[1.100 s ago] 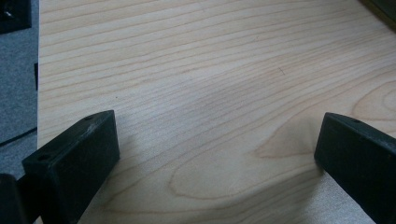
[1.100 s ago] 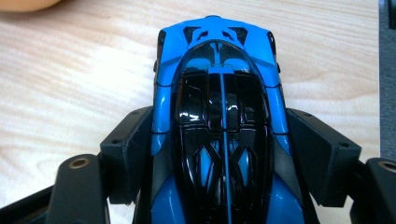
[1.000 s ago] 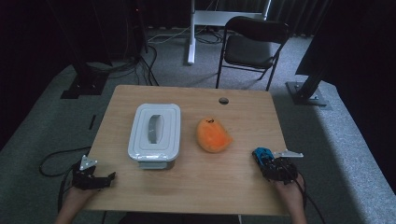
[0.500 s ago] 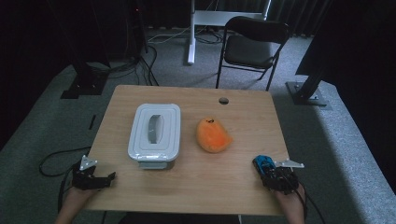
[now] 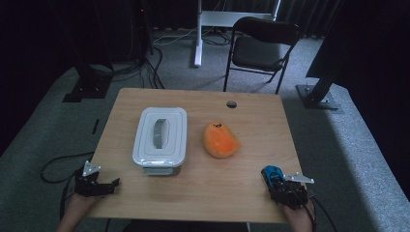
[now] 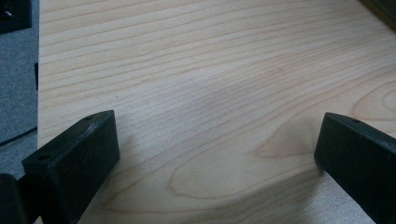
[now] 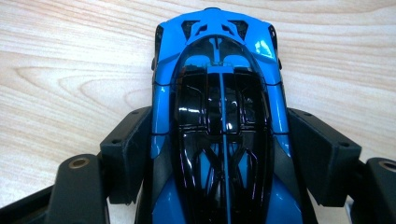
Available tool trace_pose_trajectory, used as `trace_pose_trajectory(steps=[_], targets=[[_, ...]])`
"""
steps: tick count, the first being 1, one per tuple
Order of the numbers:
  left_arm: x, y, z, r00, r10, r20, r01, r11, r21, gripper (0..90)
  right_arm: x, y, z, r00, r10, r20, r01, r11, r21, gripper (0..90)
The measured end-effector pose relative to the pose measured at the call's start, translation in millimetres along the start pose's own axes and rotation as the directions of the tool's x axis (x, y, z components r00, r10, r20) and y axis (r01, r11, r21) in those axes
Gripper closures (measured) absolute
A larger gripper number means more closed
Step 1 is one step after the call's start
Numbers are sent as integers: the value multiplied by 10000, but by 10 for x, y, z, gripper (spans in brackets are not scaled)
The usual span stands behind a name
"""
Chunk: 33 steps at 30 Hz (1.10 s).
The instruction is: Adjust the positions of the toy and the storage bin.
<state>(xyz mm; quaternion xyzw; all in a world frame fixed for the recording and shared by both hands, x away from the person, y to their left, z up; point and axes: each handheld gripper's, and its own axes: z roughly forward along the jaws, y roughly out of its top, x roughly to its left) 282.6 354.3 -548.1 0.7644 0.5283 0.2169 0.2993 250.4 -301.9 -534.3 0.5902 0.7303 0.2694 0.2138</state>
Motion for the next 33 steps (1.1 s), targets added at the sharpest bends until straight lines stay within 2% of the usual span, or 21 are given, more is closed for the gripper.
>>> trace_pose_trajectory(steps=[6, 15, 19, 25, 29, 33], targets=[[0, 0, 0, 10000, 0, -1, 0, 10000, 0, 3, -27, -100, -41, 9997, 179, -163, -181, 9998, -103, 263], [0, 0, 0, 10000, 1, 1, -1, 10000, 0, 3, -32, -71, -37, 9998, 40, -182, -37, 9999, 117, 246], [0, 0, 0, 10000, 0, 0, 0, 10000, 1, 3, -43, -66, -44, 9998, -6, -183, 10, 9998, 217, 205], [0, 0, 0, 10000, -1, 0, 1, 10000, 0, 3, -45, -25, -83, 9999, -94, -137, 95, 9999, 101, 195], [0, 0, 0, 10000, 5, 2, -5, 10000, 3, 3, -48, 23, -134, 9999, -89, -109, 87, 9998, -159, 195], [0, 0, 0, 10000, 2, 2, -2, 10000, 0, 3, -53, 94, -192, 9996, -50, -282, 38, 9991, -428, 187]])
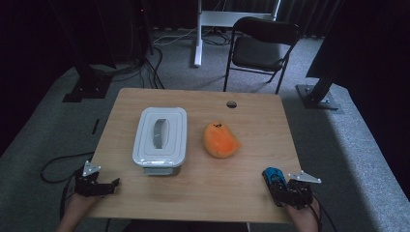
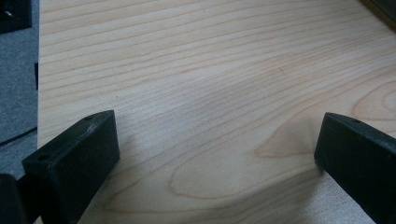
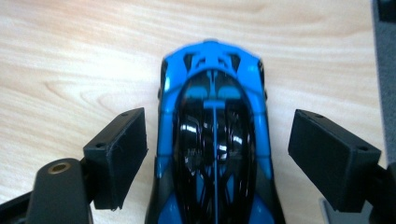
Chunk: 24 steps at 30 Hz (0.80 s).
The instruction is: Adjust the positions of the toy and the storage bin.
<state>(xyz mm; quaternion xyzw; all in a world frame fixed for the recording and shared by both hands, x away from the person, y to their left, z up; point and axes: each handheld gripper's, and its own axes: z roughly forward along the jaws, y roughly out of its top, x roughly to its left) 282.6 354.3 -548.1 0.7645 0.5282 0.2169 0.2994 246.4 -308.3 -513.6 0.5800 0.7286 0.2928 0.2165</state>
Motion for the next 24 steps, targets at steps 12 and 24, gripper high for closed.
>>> trace_pose_trajectory(steps=[12, 24], targets=[[0, 0, 0, 10000, -1, 0, 1, 10000, -1, 3, 71, 346, 2, 9972, -222, -708, 184, 9984, -535, 130], [0, 0, 0, 10000, 0, 1, 0, 10000, 0, 3, 190, 721, 94, 9903, -617, -1241, 504, 9944, -926, 130]])
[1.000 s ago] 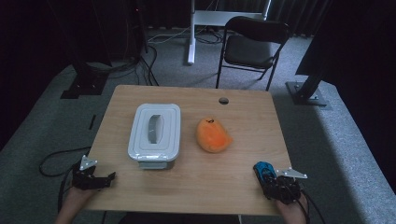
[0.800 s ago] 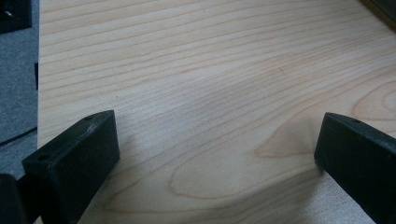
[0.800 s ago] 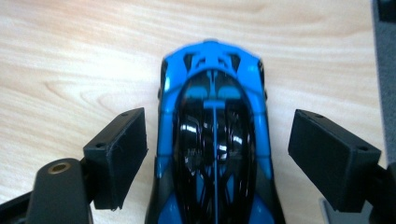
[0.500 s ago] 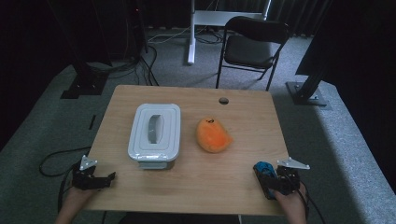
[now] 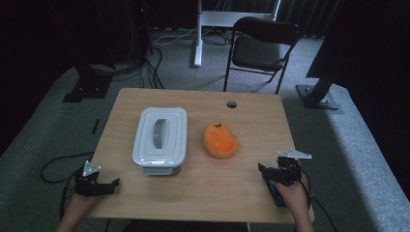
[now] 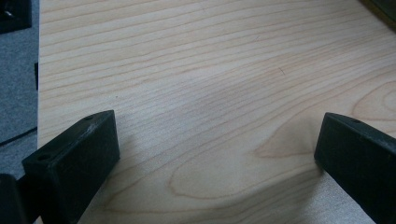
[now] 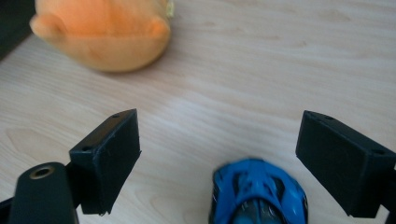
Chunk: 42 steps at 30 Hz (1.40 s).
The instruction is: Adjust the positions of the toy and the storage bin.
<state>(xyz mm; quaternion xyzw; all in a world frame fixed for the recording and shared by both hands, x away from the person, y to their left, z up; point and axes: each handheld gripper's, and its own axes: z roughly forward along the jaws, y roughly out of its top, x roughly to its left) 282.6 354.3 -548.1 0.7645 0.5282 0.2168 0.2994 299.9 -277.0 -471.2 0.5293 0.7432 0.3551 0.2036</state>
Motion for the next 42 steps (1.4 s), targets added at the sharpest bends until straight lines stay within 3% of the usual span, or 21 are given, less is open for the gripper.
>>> trace_pose_trajectory(steps=[17, 30, 42], targets=[[-2, 0, 0, 10000, -21, 0, 21, 10000, -1, 3, 203, 447, 206, 9951, -673, -722, 657, 9975, -244, 130], [-2, 0, 0, 10000, -23, -1, 23, 10000, -3, 3, 276, 700, 420, 9873, -646, -1452, 620, 9978, -223, 129], [-2, 0, 0, 10000, -22, 0, 22, 10000, -4, 3, 344, 855, 626, 9827, -723, -1705, 710, 9974, -136, 130]])
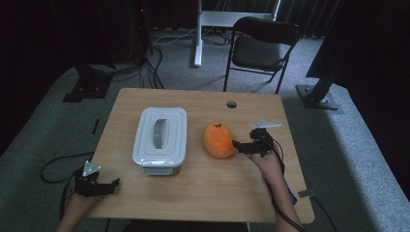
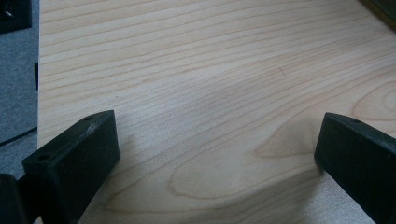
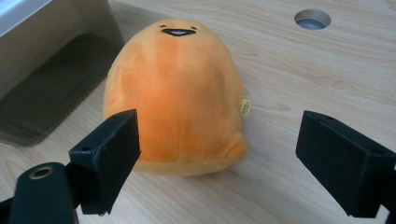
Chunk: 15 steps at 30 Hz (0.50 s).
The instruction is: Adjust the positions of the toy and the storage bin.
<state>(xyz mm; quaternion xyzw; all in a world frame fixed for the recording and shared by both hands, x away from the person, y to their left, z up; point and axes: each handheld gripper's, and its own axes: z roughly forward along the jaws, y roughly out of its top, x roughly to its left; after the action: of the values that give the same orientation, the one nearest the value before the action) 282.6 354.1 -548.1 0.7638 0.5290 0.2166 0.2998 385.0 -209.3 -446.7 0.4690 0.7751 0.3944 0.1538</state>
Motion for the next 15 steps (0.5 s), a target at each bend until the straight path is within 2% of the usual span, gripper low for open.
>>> trace_pose_trajectory(steps=[15], targets=[[0, 0, 0, 10000, 0, 1, 0, 10000, -3, 3, 37, 156, 366, 9992, -97, -382, 117, 9985, 542, 130]])
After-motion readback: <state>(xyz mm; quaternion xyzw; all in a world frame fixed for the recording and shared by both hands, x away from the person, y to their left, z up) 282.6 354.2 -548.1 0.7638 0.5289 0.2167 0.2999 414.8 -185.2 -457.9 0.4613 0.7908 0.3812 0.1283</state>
